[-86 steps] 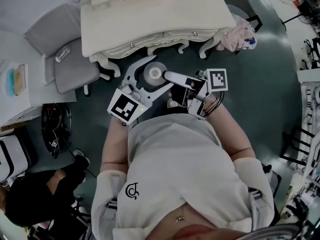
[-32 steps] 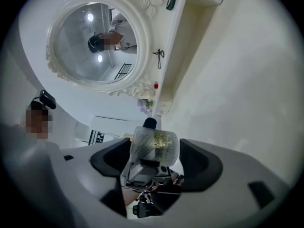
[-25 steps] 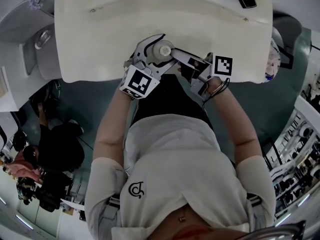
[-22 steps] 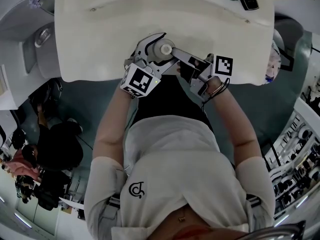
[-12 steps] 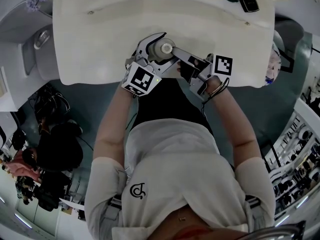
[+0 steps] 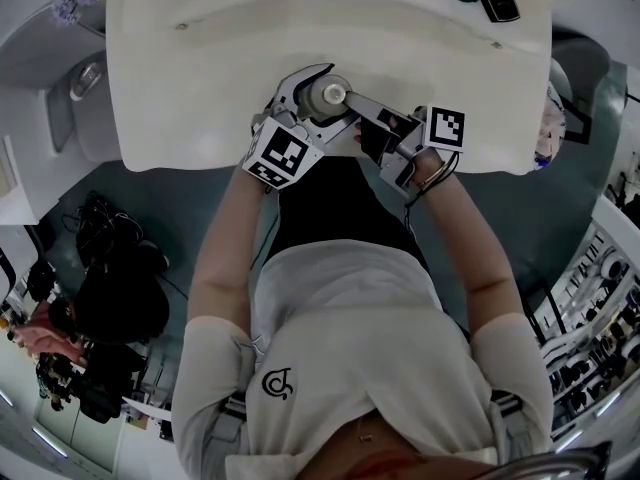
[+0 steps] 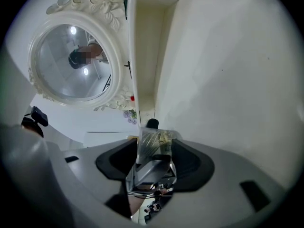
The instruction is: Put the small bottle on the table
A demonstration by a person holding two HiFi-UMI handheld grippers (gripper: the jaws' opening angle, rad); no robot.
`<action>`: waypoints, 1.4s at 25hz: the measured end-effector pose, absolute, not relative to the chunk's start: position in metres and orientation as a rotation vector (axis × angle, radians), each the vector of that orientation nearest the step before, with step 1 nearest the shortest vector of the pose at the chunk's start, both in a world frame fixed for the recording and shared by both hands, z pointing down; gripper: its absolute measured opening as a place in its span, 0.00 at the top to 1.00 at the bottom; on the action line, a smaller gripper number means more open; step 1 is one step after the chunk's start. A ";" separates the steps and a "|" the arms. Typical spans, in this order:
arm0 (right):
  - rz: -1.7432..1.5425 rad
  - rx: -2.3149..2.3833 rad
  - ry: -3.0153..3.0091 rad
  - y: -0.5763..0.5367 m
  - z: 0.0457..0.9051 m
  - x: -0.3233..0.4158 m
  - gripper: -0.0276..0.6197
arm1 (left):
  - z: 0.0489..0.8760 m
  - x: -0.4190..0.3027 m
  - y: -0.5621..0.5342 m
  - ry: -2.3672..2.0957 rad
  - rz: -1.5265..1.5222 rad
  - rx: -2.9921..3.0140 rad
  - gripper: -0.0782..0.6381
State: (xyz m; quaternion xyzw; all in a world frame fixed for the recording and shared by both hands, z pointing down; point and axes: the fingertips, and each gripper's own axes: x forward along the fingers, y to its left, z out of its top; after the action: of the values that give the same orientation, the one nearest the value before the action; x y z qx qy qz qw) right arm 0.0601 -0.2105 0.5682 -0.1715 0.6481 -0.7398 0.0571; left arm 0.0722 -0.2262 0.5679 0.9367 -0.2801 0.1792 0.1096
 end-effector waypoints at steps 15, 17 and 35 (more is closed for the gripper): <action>-2.193 -0.575 2.026 -0.210 0.555 0.057 0.69 | 0.548 0.066 -0.224 -0.811 0.512 2.718 0.30; -2.138 -0.551 2.059 -0.215 0.537 0.060 0.72 | 0.540 0.062 -0.223 -0.818 0.538 2.712 0.30; -1.563 -0.539 2.426 -0.234 0.393 0.074 0.95 | 0.392 0.008 -0.233 -1.317 0.387 2.766 0.88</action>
State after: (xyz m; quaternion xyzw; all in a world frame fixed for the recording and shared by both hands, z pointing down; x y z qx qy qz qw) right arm 0.0739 -0.2341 0.3927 -0.1825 0.8219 -0.5297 0.1028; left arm 0.0082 -0.2333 0.3922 0.8955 -0.4262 0.1254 0.0267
